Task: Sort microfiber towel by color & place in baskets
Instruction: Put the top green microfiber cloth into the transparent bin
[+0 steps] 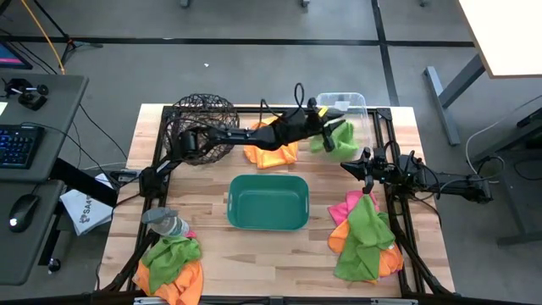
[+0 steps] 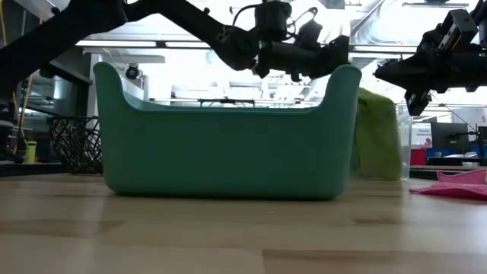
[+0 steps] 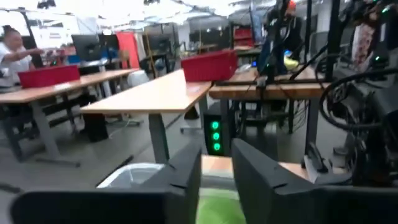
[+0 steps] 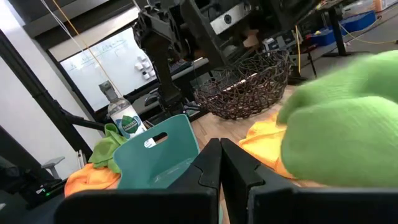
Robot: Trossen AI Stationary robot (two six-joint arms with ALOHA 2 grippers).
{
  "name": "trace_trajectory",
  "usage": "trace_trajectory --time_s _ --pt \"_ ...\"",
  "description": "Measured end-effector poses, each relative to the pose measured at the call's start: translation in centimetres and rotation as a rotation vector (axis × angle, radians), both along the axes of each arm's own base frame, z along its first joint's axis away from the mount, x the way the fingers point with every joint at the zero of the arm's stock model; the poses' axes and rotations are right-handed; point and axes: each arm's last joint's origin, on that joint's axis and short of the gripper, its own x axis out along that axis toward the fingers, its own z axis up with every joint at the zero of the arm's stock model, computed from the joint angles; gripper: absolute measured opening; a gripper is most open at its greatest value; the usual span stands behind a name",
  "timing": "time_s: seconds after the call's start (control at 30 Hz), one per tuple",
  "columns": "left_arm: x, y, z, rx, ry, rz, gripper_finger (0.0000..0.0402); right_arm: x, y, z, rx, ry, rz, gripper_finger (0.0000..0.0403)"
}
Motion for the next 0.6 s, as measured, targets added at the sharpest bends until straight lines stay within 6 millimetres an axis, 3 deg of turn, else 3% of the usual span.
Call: trace_trajectory --time_s 0.13,0.3,0.43,0.6 --pt "-0.5 -0.1 1.0 -0.016 0.047 0.001 0.0144 0.0 0.0 0.0 0.000 0.000 0.000 0.0000" --pt "-3.2 -0.3 6.7 -0.065 0.079 -0.008 0.0184 0.0 0.0 0.0 0.000 0.000 0.000 0.0000" --pt "-7.3 -0.8 11.6 -0.108 0.213 -0.068 0.0189 0.0 0.0 0.0 0.000 0.000 0.000 0.0000" --pt "-13.9 -1.4 17.0 -0.202 0.332 -0.170 0.0190 0.0 0.0 0.0 0.000 0.000 0.000 0.0000"
